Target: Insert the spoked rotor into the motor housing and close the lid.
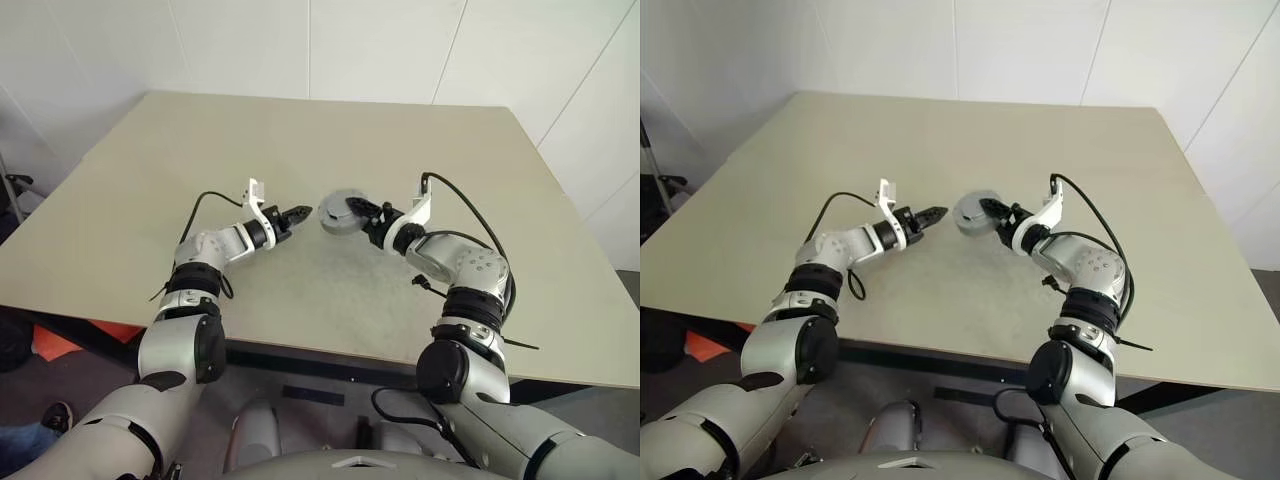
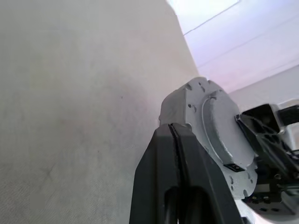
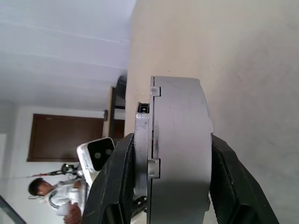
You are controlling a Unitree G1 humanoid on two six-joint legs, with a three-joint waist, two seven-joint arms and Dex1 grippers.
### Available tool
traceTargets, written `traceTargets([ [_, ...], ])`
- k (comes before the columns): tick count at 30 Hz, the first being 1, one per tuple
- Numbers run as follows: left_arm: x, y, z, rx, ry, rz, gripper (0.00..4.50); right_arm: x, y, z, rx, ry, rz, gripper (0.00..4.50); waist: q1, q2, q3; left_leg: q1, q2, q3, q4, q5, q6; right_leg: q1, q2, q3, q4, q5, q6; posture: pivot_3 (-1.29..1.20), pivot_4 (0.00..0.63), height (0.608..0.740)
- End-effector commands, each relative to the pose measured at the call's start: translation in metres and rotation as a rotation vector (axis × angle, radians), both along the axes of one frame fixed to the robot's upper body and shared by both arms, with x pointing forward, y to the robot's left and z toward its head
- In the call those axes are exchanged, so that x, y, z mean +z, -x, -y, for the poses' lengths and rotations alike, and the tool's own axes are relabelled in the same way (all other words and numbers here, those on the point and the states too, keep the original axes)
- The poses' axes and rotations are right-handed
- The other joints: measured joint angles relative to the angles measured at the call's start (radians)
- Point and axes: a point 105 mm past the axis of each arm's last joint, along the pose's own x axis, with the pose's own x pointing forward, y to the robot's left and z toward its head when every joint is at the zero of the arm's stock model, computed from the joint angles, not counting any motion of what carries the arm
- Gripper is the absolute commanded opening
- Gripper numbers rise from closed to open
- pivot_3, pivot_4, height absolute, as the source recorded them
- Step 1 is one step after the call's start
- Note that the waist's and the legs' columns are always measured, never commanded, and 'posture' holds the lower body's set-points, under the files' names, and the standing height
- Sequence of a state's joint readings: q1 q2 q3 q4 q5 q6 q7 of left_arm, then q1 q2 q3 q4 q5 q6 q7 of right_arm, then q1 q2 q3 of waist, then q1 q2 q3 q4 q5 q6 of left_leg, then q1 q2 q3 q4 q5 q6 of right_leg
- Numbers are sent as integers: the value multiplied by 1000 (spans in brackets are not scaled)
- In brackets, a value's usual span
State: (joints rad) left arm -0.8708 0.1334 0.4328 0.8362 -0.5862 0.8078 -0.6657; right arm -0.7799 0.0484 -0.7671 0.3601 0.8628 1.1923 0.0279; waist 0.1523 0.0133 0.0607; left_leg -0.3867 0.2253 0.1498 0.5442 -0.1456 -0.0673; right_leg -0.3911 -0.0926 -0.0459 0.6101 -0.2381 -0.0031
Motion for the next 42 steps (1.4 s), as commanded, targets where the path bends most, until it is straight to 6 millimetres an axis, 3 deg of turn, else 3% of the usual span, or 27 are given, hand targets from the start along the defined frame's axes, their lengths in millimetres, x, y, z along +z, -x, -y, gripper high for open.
traceTargets([
  [1, 20, -3, -21, 62, 92, 43, 388, 52, -6, -12, 27, -100, 153, 2102, -2, 0, 0, 0, 0, 0, 0, 0, 0, 0, 0, 0, 0, 0, 0, 0, 0, 740],
  [8, 22, 10, -44, 75, 204, 45, 2574, 67, -7, -22, 53, -127, 180, 2102, 3, 0, 0, 0, 0, 0, 0, 0, 0, 1, 0, -1, 0, 0, 0, 0, 0, 740],
  [13, 50, 32, -39, -63, 424, 68, 4308, 65, -7, -28, 76, -121, 167, 2102, 4, 0, 0, -3, 1, -1, 2, 0, 0, 0, 0, -3, 1, 0, 0, 0, 0, 740],
  [14, 53, 34, -38, -77, 443, 70, 4451, 64, -7, -29, 78, -118, 164, 2102, 3, 0, 0, -3, 1, -1, 2, 0, 0, 0, 0, -3, 1, 0, 0, 0, 0, 740],
  [19, 60, 34, -25, -126, 510, 26, 4451, 65, 1, -38, 130, -111, 174, 2102, 0, 0, 0, -1, 1, -1, 3, 1, -1, 0, 0, -2, 5, 0, 0, 0, 0, 740],
  [32, 59, 24, -1, -160, 510, -34, 4451, 75, 6, -40, 139, -106, 213, 2102, 2, 0, 0, -1, 1, -2, 7, 1, -2, 1, 0, -2, 7, 1, 1, 0, 0, 740],
  [42, 63, 15, 6, -141, 532, -25, 4451, 74, 6, -40, 136, -89, 217, 2102, 2, 0, 0, -1, 1, -2, 11, 1, -2, 1, 0, -2, 10, 1, 1, 0, 0, 740],
])
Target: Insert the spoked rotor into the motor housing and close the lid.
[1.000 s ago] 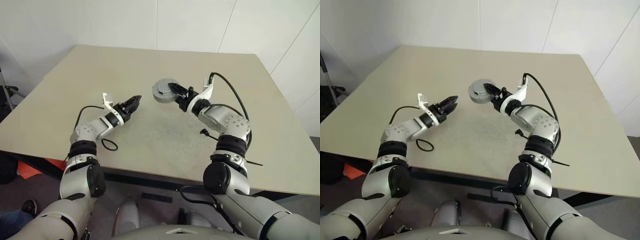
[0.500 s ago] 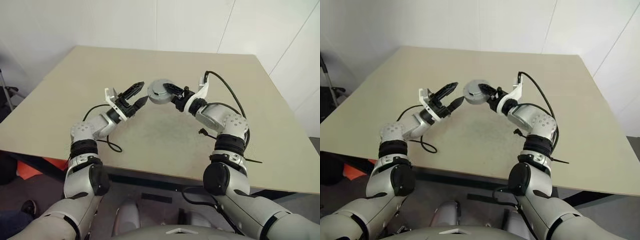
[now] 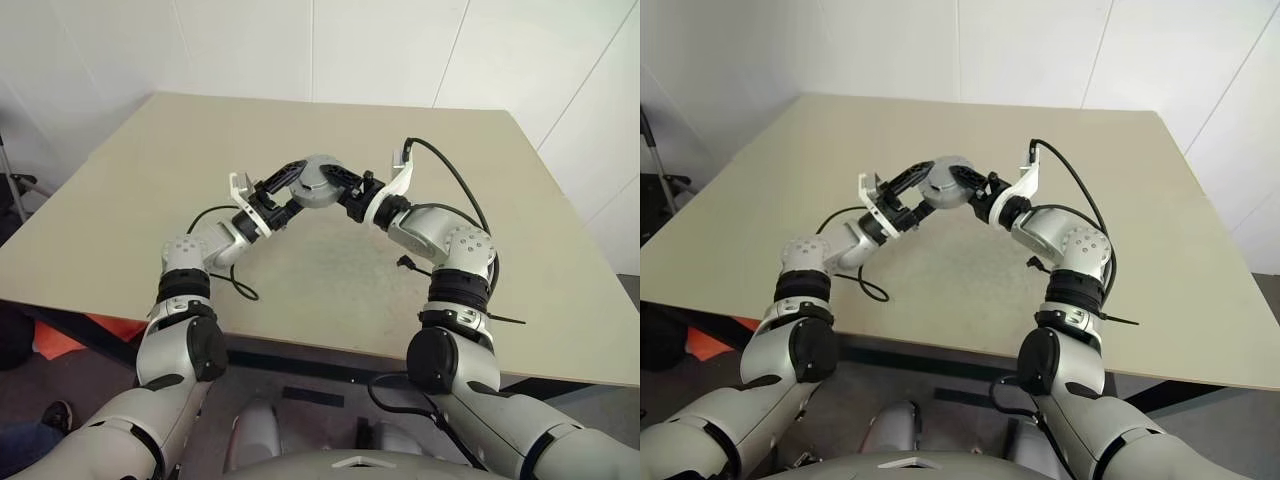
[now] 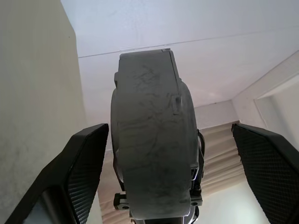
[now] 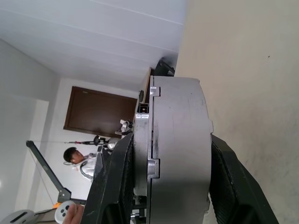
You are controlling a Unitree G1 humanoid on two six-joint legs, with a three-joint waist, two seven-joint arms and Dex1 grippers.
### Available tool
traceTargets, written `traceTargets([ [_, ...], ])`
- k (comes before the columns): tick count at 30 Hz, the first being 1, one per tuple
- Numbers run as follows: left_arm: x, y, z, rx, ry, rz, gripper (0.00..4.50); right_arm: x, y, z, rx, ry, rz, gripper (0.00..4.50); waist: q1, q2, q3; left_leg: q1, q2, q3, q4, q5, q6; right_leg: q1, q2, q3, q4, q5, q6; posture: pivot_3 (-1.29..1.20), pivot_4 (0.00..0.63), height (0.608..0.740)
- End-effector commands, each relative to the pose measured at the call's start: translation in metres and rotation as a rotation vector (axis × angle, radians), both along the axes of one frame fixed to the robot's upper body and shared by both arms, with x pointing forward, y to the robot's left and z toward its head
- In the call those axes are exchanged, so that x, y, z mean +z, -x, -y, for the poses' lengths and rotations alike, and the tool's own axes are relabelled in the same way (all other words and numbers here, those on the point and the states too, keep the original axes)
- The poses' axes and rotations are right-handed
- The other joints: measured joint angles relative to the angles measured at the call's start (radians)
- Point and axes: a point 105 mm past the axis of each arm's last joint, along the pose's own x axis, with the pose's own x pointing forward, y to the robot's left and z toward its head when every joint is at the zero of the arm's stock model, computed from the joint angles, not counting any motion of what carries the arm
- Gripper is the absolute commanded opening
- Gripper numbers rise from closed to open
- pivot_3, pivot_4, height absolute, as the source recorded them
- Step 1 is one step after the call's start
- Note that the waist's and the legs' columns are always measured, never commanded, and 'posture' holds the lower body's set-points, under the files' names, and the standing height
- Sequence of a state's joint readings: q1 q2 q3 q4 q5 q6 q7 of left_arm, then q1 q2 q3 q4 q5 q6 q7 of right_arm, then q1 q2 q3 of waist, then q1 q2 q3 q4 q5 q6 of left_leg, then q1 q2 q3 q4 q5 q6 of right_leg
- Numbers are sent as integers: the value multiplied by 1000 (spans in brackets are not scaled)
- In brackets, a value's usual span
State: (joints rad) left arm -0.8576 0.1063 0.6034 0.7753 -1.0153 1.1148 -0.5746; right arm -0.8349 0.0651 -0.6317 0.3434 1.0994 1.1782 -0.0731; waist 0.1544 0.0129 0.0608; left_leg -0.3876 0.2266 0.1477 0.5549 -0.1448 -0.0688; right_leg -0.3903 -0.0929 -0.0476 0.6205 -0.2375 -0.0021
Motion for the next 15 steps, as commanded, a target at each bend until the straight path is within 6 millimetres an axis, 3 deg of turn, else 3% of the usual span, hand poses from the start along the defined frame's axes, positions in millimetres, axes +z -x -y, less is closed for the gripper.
traceTargets([
  [1, 16, -5, 3, 10, 16, 55, 4451, 28, 2, 1, -4, -37, 106, 2102, 0, 0, 0, 0, 0, 0, 0, 0, 0, 0, 0, 0, 0, 0, 0, 0, 0, 740],
  [5, 16, -7, 6, 16, 5, 61, 4287, 29, 3, 1, -7, -34, 111, 2102, 0, 0, 0, 0, 0, 0, 1, 0, 0, 0, 0, 0, 1, 0, 0, 0, 0, 740],
  [7, 15, -8, 8, 16, -2, 62, 3854, 29, 2, 2, -10, -33, 113, 2102, 0, 0, 0, 0, 0, 0, 2, 0, 0, 0, 0, 0, 1, 0, 0, 0, 0, 740],
  [12, 14, -8, 9, 13, -6, 63, 2138, 30, 2, 2, -15, -31, 116, 2102, 0, 0, 0, 0, 0, 0, 3, 0, 0, 0, 0, 0, 2, 0, 0, 0, 0, 740],
  [15, 14, -8, 9, 10, -4, 62, 2102, 31, 2, 2, -16, -31, 118, 2102, 1, 0, 0, 0, 0, 0, 4, 0, 0, 0, 0, 0, 2, 0, 0, 0, 0, 740],
])
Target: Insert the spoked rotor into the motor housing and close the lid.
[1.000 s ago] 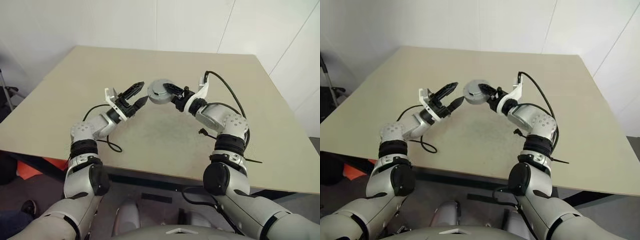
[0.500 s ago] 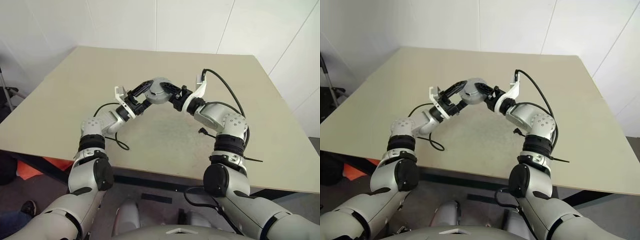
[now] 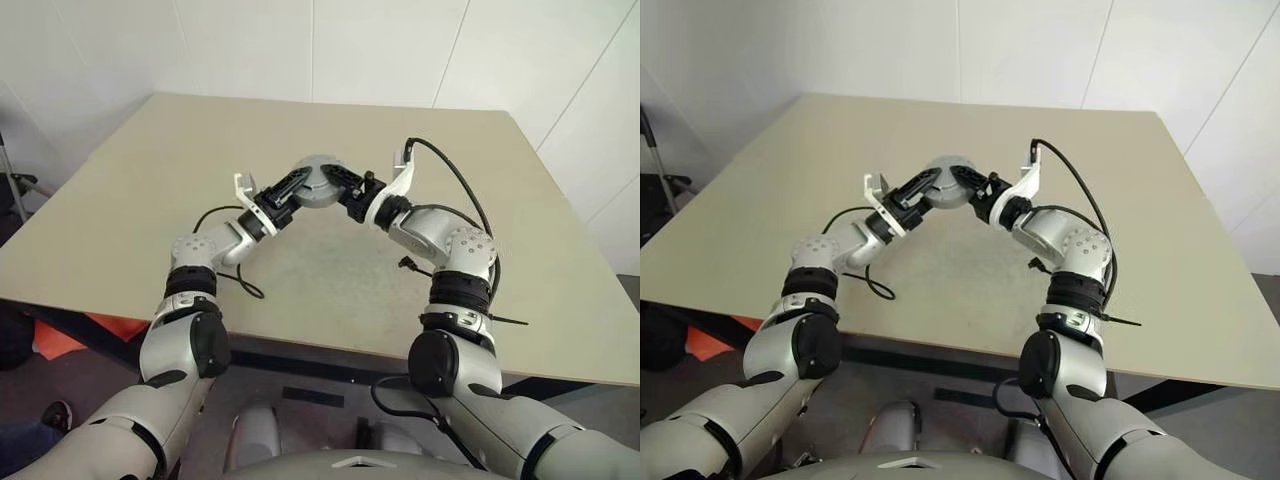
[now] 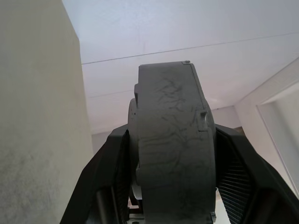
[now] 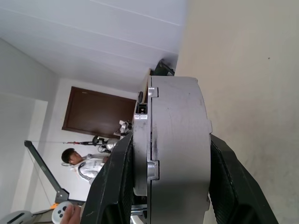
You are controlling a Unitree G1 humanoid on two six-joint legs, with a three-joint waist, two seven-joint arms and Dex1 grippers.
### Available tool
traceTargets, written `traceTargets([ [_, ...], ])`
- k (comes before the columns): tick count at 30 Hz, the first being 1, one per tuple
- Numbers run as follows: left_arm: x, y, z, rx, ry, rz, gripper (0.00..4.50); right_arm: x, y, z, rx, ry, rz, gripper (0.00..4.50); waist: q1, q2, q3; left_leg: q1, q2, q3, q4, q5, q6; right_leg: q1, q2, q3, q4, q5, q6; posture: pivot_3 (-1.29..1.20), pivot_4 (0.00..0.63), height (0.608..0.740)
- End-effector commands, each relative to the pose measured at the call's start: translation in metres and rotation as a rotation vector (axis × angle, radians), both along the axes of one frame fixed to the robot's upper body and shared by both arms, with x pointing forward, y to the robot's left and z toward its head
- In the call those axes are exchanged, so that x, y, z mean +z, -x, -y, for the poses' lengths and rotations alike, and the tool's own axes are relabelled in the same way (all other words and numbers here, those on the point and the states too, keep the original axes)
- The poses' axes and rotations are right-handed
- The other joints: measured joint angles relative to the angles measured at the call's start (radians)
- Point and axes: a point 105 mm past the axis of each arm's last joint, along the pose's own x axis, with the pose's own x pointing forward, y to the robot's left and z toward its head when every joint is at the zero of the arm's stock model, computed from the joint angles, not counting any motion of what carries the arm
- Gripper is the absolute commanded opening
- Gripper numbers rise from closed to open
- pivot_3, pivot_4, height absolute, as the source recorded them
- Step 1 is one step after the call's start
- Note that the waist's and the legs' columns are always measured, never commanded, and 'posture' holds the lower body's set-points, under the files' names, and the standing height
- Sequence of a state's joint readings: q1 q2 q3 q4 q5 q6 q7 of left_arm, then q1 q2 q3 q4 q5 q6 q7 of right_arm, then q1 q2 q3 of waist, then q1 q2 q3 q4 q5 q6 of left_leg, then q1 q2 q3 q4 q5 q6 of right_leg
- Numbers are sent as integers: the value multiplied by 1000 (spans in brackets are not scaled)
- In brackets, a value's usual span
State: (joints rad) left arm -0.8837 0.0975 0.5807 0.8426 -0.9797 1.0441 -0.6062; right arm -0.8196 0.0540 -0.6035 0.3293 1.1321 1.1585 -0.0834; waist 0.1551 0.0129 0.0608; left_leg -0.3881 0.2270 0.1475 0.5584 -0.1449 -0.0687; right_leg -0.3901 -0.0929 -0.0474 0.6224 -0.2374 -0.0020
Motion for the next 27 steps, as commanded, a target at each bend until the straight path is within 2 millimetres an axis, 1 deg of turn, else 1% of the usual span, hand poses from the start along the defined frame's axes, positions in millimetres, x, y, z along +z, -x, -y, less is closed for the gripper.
traceTargets([
  [1, 19, -2, 1, -8, 7, 69, 2102, 29, 1, 0, -8, -33, 107, 2102, 0, 0, 0, 0, 0, 0, 0, 0, 0, 0, 0, 0, 0, 0, 0, 0, 0, 740],
  [6, 19, 0, 2, -18, 7, 72, 2102, 30, 1, 0, -3, -40, 119, 2102, 0, 0, 0, 0, 0, 0, 2, 0, 0, 0, 0, 0, 0, 0, 0, 0, 0, 740],
  [8, 19, -1, 1, -15, 9, 72, 2102, 31, 3, 0, 3, -42, 132, 2793, 0, 0, 0, 0, 0, 0, 2, 0, 0, 0, 0, 0, 1, 0, 0, 0, 0, 740],
  [9, 19, -1, 0, -11, 10, 71, 2102, 30, 2, 1, -3, -28, 132, 3034, 1, 0, 0, 0, 0, 0, 2, 0, 0, 0, 0, 0, 1, 0, 0, 0, 0, 740],
  [13, 17, -3, -3, 7, 10, 66, 2102, 26, -6, 7, -76, 39, 133, 4352, 0, 0, 0, -1, 0, 0, 3, 0, 0, 0, 0, 0, 1, 0, 0, 0, 0, 740],
  [14, 17, -3, -4, 11, 8, 65, 2102, 26, -7, 8, -89, 50, 134, 4456, 0, 0, 0, 0, 0, 0, 3, 0, 0, 0, 0, 0, 1, 0, 0, 0, 0, 740],
  [16, 15, -6, -8, 43, -3, 65, 2102, 23, -11, 12, -127, 79, 133, 4456, 0, 0, 0, 0, 0, 0, 3, 0, 0, 1, 0, 0, 1, 0, 0, 0, 0, 740],
  [18, 14, -12, -17, 111, -33, 79, 2102, 17, -16, 17, -169, 126, 127, 4456, 0, 0, 0, 0, 0, 0, 3, 0, 0, 1, 0, 0, 1, 0, 0, 0, 0, 740],
  [20, 12, -18, -33, 201, -59, 96, 2102, 11, -19, 20, -198, 150, 113, 4456, -1, 0, 0, 0, 0, 0, 3, 0, 0, 1, 0, 0, 1, 0, 0, 0, 0, 740],
  [23, 8, -27, -67, 361, -86, 82, 2102, 5, -22, 24, -220, 167, 96, 4456, -5, 0, 0, 0, 1, 0, 3, 0, 0, 0, 0, 0, 1, 0, 0, 0, 0, 740],
  [27, -1, -33, -111, 549, -148, 35, 2102, -3, -25, 29, -234, 185, 66, 4456, -4, 0, 0, 0, 3, 0, 3, 0, 0, 0, 2, 0, 1, 0, 0, 0, 0, 740],
])
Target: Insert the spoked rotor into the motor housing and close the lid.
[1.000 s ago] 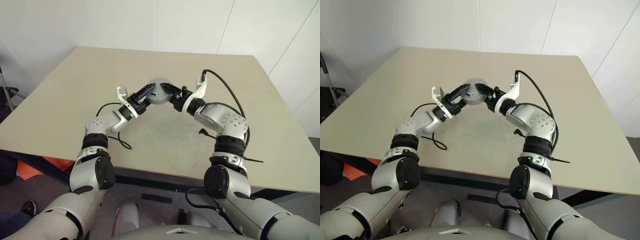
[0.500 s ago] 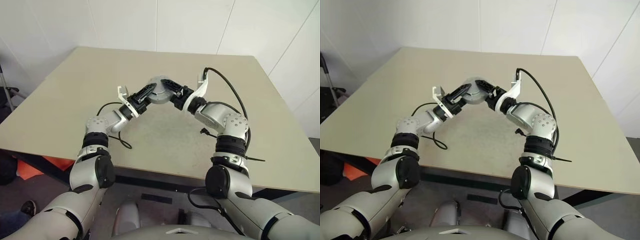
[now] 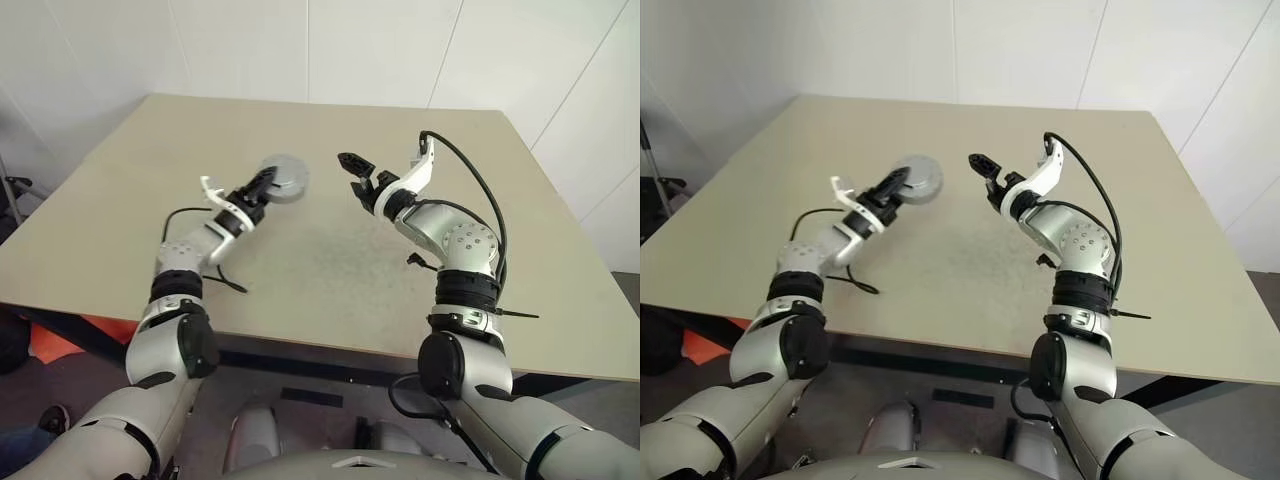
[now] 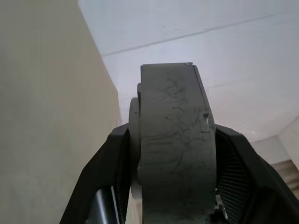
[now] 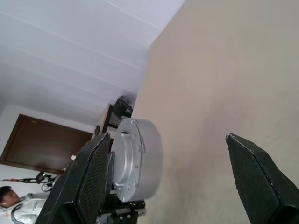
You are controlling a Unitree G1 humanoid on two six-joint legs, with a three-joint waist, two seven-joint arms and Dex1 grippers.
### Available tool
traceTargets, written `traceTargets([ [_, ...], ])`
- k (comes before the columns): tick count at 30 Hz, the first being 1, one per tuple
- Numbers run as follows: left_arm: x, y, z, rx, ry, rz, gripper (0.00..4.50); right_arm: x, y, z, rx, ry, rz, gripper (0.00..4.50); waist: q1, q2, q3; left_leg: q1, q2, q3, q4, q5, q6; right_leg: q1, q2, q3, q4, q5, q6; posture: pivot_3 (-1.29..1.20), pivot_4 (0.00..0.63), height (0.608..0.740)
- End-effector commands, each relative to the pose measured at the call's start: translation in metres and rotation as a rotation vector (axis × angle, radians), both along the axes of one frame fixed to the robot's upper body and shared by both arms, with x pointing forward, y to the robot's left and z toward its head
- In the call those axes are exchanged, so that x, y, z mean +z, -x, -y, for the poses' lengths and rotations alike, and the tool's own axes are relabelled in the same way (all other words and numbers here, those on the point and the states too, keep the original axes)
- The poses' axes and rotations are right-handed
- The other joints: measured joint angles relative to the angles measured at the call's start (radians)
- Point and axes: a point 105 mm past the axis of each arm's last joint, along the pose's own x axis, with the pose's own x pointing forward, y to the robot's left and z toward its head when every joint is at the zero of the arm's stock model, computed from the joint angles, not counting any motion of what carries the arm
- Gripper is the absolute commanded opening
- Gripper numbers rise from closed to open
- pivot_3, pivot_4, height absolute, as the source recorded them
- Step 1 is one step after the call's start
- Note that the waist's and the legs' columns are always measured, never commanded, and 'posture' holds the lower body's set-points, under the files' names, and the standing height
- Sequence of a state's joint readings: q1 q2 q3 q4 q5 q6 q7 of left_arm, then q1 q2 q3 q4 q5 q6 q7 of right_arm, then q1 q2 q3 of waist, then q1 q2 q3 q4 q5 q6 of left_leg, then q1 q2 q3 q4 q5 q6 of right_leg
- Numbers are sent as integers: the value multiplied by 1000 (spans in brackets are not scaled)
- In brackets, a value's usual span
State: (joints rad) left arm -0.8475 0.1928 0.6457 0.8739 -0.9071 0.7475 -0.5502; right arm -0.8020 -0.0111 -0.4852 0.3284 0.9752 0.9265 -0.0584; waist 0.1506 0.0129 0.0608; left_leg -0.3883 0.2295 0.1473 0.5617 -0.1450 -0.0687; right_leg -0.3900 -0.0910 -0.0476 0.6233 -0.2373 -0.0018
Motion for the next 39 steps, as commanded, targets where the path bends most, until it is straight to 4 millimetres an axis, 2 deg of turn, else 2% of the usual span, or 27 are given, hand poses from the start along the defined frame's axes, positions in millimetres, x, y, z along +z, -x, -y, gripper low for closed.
traceTargets([
  [1, 14, -8, -43, 188, -26, 33, 2102, 4, -2, 2, -8, 3, 14, 4456, 2, 0, 0, 0, 0, 0, 0, 0, 0, 0, 0, 0, 0, 0, 0, 0, 0, 740],
  [5, -4, -11, -72, 329, -65, -69, 2102, 4, -2, 1, -6, 0, 12, 4456, 7, 0, 0, -1, -1, 0, 0, 0, 0, 0, -1, 0, 0, 0, 0, 0, 0, 740],
  [8, -21, -11, -82, 388, -92, -157, 2102, 3, -3, 0, -4, 3, 10, 4456, 11, 0, 0, -2, -1, 0, 1, 0, 0, 1, -1, 0, 0, 0, 1, 0, 0, 740],
  [11, -31, -12, -84, 411, -116, -210, 2102, 3, -3, -1, -2, 8, 9, 4456, 11, -1, 0, -2, -1, -1, 2, 0, 0, 1, -1, 0, 0, 1, 1, 0, 0, 740],
  [17, -36, -14, -83, 416, -140, -244, 2102, 3, -3, 0, -3, 12, 7, 4456, 8, -1, 0, -2, 0, -1, 3, 0, 0, 1, -1, -1, 0, 1, 1, 0, 0, 740],
  [18, -36, -14, -84, 422, -154, -243, 2452, 3, -3, -1, -2, 11, 6, 4485, 8, -1, 0, -2, 0, -1, 3, 0, 0, 1, -1, -1, 0, 1, 1, 0, 0, 740],
  [24, -29, -14, -88, 422, -225, -195, 4452, 0, -4, -2, 2, 16, -4, 4500, 7, -1, 0, -2, 0, -1, 4, 0, 0, 1, -1, -1, 0, 1, 1, 0, 0, 740],
  [28, -16, -13, -95, 415, -266, -122, 4481, -7, -5, -2, 2, 32, -38, 4500, 4, -1, 0, -2, 1, -1, 4, 0, 0, 1, -1, -1, 1, 1, 1, 0, 0, 740],
  [34, 10, -9, -120, 422, -336, -18, 4481, -18, -8, -1, -6, 62, -92, 4500, 1, -1, 0, -2, 2, -1, 4, 0, 0, 0, 0, -1, 1, 1, 1, 0, 0, 740],
  [39, 22, -6, -133, 431, -403, 26, 4481, -19, -9, 1, -10, 64, -99, 4500, 4, -1, 0, -2, 1, -1, 4, 0, 0, 1, -1, -2, 1, 1, 1, 0, 0, 740],
])
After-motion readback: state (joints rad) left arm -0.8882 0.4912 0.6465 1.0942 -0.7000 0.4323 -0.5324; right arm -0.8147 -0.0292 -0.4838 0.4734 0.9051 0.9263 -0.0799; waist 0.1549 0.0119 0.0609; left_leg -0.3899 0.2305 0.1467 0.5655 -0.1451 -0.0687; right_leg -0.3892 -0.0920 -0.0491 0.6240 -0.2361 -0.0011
